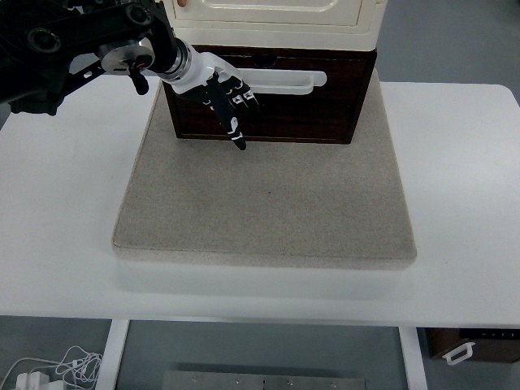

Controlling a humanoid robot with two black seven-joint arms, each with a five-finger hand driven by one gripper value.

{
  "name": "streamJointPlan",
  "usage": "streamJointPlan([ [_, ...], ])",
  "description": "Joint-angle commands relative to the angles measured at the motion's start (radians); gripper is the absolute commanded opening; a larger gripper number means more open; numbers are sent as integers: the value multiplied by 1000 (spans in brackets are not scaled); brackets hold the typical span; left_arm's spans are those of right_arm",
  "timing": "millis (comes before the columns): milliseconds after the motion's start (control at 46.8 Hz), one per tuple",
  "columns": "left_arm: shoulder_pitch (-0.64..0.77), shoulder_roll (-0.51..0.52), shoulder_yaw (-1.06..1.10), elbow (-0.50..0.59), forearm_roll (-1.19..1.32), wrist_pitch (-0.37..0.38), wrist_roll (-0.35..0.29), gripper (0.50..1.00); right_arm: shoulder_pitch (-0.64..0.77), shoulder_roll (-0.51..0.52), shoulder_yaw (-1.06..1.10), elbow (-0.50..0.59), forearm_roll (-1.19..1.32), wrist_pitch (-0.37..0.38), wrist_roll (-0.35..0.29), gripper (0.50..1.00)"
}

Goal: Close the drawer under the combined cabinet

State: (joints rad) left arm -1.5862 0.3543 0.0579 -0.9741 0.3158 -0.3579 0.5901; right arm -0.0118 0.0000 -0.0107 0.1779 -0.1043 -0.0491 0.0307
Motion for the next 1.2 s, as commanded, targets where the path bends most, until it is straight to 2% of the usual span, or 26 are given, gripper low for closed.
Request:
streamJointPlan([
  [0,0,0,-18,-5,-1,-6,-1,1000,1,0,0,0,0,0,0,952],
  [427,32,11,-305,-29,-20,-253,-3,1000,1,0,0,0,0,0,0,952],
  [684,132,-1,-676,-43,-27,-253,-12,1000,0,0,0,0,0,0,0,952],
  [897,141,-55,-958,-29,-27,-253,-108,1000,1,0,0,0,0,0,0,952],
  [1047,124,-64,-1105,1,-24,-253,-222,1000,1,0,0,0,0,0,0,952],
  [1175,88,-51,-1208,17,-21,-107,-314,1000,0,0,0,0,0,0,0,952],
])
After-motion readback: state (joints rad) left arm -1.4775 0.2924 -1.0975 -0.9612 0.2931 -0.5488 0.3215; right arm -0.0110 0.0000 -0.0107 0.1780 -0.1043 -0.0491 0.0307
